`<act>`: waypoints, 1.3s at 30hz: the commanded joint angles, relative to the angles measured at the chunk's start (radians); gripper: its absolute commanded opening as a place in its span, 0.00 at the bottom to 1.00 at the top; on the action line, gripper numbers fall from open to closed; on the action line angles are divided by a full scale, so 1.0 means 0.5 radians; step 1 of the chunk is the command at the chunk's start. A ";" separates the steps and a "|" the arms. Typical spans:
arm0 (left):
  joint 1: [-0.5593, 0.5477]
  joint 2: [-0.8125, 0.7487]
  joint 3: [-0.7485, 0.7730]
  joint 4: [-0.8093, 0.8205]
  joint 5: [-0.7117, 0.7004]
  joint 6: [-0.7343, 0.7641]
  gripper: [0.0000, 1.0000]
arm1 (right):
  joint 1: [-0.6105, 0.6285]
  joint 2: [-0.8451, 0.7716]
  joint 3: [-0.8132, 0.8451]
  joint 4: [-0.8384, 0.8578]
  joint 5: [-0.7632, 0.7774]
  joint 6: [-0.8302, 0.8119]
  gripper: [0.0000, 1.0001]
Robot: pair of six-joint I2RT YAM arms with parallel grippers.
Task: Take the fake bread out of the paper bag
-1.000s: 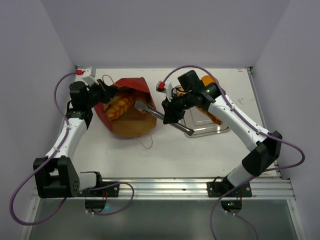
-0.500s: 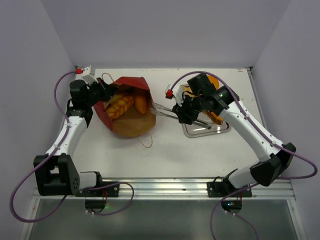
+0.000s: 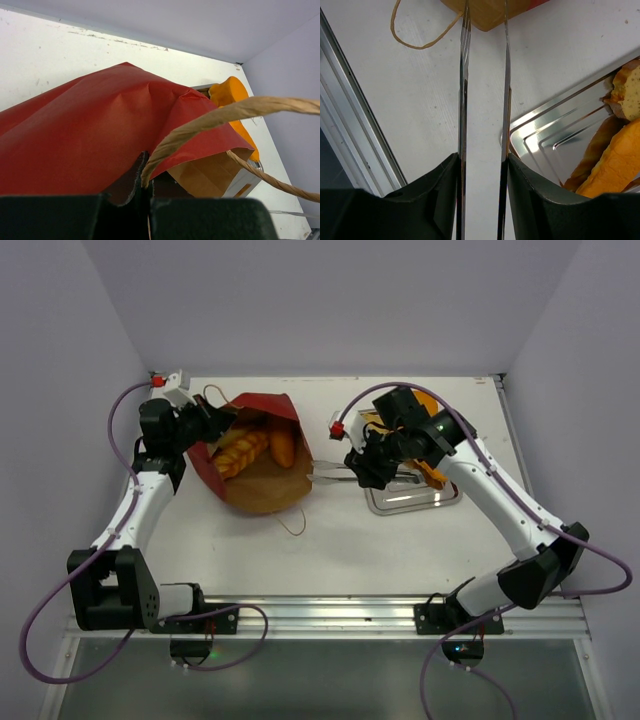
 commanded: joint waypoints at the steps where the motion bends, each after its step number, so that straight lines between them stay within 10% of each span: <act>1: -0.007 0.022 0.084 -0.008 0.026 0.021 0.00 | 0.000 0.017 0.143 -0.021 -0.095 -0.072 0.45; 39: -0.050 0.025 0.154 -0.186 0.151 0.094 0.00 | 0.841 0.962 0.376 1.108 1.396 -0.993 0.45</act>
